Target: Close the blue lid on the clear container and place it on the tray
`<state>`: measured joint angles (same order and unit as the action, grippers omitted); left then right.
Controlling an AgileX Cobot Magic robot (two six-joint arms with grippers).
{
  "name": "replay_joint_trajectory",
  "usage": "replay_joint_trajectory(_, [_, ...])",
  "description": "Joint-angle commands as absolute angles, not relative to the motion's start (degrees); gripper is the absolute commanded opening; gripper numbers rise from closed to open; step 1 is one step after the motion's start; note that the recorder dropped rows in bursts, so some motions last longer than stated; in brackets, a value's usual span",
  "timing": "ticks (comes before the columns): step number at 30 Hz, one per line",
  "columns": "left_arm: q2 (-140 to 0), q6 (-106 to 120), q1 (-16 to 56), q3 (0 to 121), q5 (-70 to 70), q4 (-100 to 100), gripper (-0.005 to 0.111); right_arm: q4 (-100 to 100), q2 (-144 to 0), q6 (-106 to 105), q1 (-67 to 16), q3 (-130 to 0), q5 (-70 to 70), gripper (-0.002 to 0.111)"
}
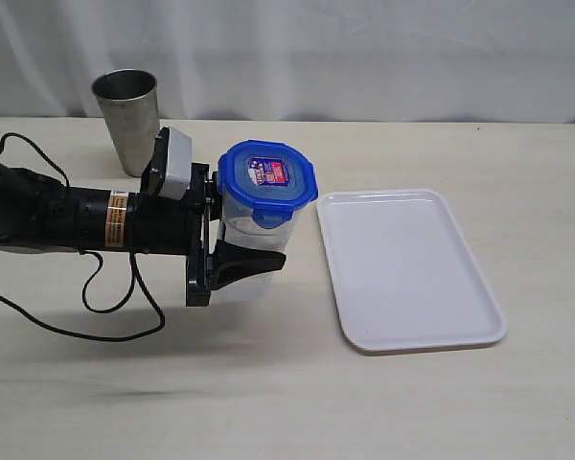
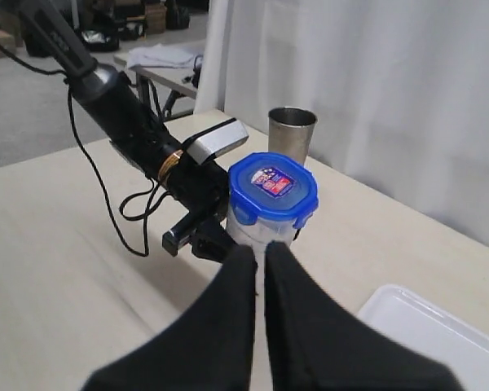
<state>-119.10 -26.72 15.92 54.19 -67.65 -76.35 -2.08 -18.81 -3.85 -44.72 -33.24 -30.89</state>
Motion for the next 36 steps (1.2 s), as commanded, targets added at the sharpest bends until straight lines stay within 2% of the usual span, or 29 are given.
replay_joint_trajectory(1, [-118.3,-26.6,16.1,54.5,-70.0,-75.3,0.0,-1.3,-12.0,-3.4,-44.7,-33.0,-34.1,0.004])
replay_joint_trajectory(12, [-118.3,-26.6,16.1,54.5,-70.0,-75.3,0.0,2.6,-0.6,-3.4,-44.7,-33.0,-34.4,0.004])
replay_joint_trajectory(21, [-118.3,-26.6,16.1,54.5,-70.0,-76.0,0.0,2.3,0.0,-3.4,-44.1,-32.8,-34.5,0.004])
replay_joint_trajectory(25, [-118.3,-26.6,16.1,54.5,-70.0,-76.0,0.0,2.1,0.0,-3.4,-39.5,-30.8,-34.4,0.004])
replay_joint_trajectory(36, [-118.3,-26.6,16.1,54.5,-70.0,-76.0,0.0,2.4,0.0,-3.4,-17.0,-28.3,-34.7,0.004])
